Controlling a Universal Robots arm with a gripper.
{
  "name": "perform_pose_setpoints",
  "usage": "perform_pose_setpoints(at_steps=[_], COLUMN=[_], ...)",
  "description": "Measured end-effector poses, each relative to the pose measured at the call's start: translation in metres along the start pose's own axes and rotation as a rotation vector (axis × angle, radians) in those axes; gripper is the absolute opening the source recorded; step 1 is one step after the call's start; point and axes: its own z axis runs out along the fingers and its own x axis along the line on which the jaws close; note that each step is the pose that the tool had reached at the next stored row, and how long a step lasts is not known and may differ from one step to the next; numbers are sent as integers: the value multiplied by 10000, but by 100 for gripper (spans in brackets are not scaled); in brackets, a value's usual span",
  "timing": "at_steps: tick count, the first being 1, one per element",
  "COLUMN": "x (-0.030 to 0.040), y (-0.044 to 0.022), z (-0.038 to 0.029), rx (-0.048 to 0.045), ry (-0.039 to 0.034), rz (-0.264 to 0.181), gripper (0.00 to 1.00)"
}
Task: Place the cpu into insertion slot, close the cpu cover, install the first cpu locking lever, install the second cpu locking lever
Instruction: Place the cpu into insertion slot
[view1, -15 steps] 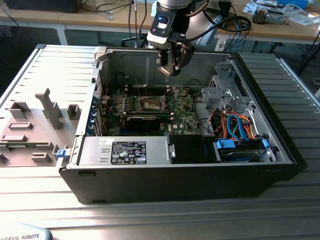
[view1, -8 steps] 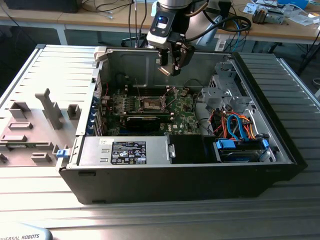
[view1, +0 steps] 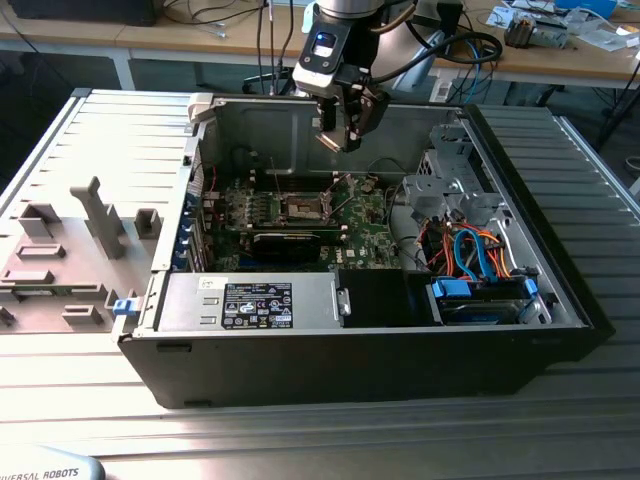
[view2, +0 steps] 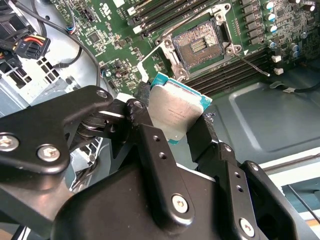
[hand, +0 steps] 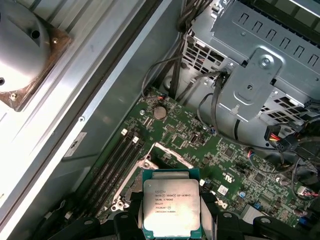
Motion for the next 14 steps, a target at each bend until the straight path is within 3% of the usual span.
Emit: perform_pose_setpoints(at_steps=[6,14], x=[0,0], y=[0,0], z=[1,2], rx=[16,132], ry=[-15,-23], rz=[16,27], gripper=[54,54])
